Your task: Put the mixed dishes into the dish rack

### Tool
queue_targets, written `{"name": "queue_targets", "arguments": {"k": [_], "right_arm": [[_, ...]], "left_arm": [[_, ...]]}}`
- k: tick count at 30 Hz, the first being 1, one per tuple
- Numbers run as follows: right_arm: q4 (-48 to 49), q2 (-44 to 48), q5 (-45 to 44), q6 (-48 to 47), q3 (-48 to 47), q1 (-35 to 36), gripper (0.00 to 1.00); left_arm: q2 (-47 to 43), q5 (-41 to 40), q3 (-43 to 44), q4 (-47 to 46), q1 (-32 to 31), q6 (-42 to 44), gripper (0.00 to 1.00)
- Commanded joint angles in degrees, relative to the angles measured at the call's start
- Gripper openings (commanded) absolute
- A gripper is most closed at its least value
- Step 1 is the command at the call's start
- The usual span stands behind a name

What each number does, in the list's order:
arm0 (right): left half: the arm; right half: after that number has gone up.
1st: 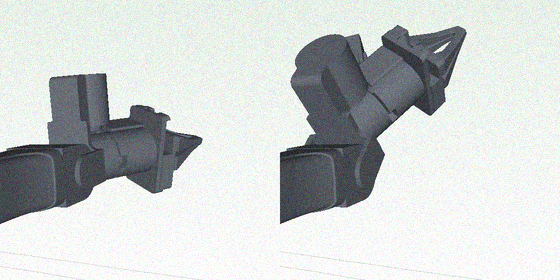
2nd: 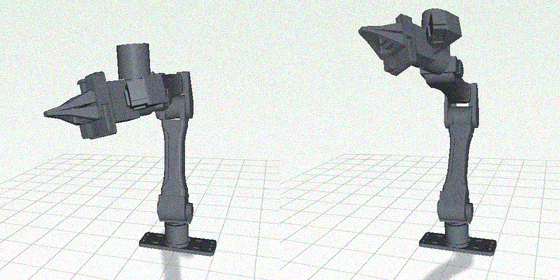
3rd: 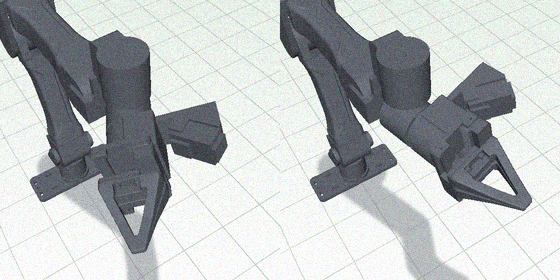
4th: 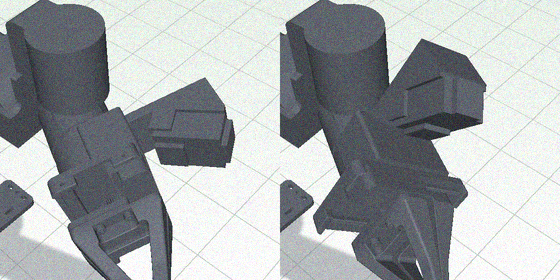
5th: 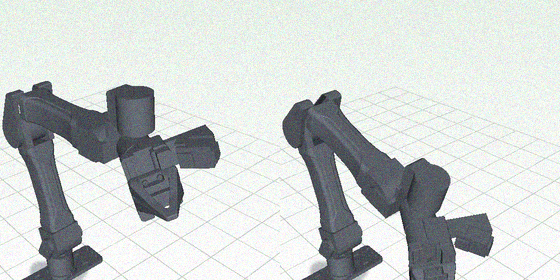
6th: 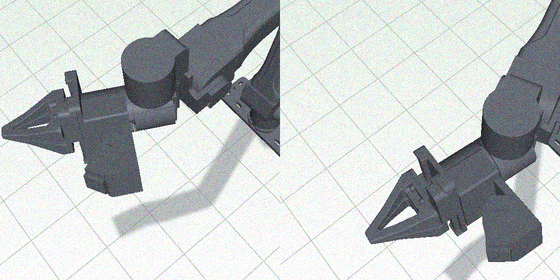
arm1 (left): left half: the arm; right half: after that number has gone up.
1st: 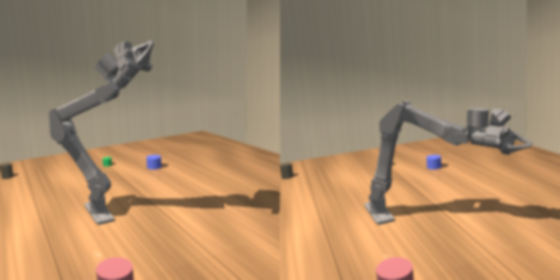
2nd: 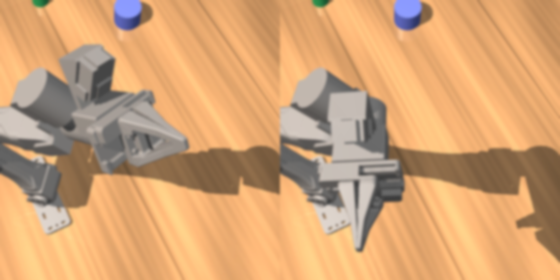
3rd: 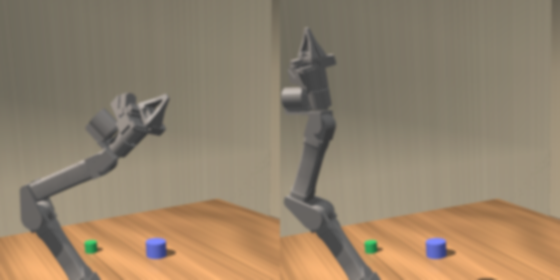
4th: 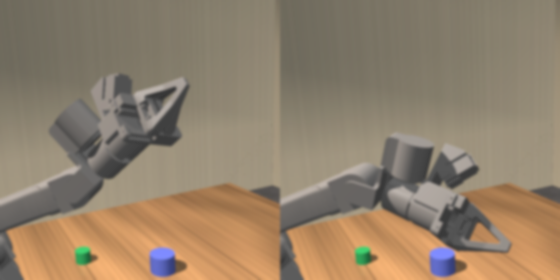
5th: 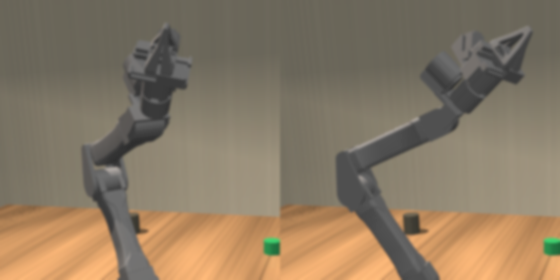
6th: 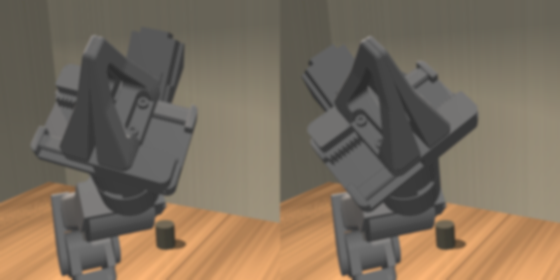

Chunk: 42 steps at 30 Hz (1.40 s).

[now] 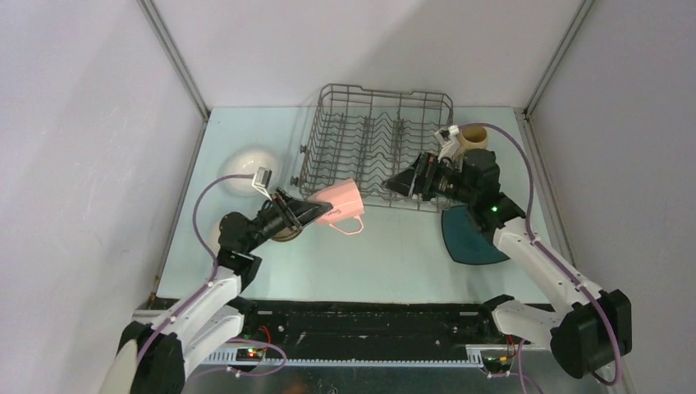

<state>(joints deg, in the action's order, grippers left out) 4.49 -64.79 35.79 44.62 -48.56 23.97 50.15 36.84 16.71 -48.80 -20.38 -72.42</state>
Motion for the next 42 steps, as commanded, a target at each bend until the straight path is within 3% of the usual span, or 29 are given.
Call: {"name": "queue_targets", "arguments": {"k": [1, 5, 8, 13, 22, 26, 34, 42], "right_arm": [[-11.5, 3.0, -9.3, -8.2, 0.5, -3.2, 0.95], [-16.1, 4.8, -20.5, -14.0, 0.9, -3.0, 0.96], [-15.9, 4.5, -29.1, -20.4, 1.0, 1.1, 0.96], [-11.9, 1.4, -29.3, -30.4, 1.0, 4.7, 0.95], [-1.5, -6.2, -21.8, -45.4, 0.8, 6.7, 0.99], [-4.8, -12.3, -21.2, -54.7, -2.7, 11.8, 0.99], [-5.1, -23.3, -26.0, -59.4, -9.3, 15.2, 0.90], [-6.6, -31.9, -25.8, -64.5, -13.8, 15.2, 0.78]], "left_arm": [[-6.9, -0.9, 4.9, 11.6, 3.1, 9.8, 0.00], [-12.1, -7.6, 12.9, 35.2, 4.3, 22.8, 0.00], [-14.2, -16.8, 19.7, 52.6, 4.5, 31.4, 0.00], [-13.9, -24.1, 25.6, 64.4, 4.6, 35.3, 0.00], [-12.1, -29.5, 31.2, 71.4, 4.7, 38.3, 0.00], [-9.3, -30.8, 34.6, 72.7, 4.8, 38.8, 0.00], [-4.3, -31.1, 39.5, 75.0, 4.8, 39.7, 0.00], [-5.2, -35.2, 40.2, 77.6, 4.9, 40.9, 0.00]]}}
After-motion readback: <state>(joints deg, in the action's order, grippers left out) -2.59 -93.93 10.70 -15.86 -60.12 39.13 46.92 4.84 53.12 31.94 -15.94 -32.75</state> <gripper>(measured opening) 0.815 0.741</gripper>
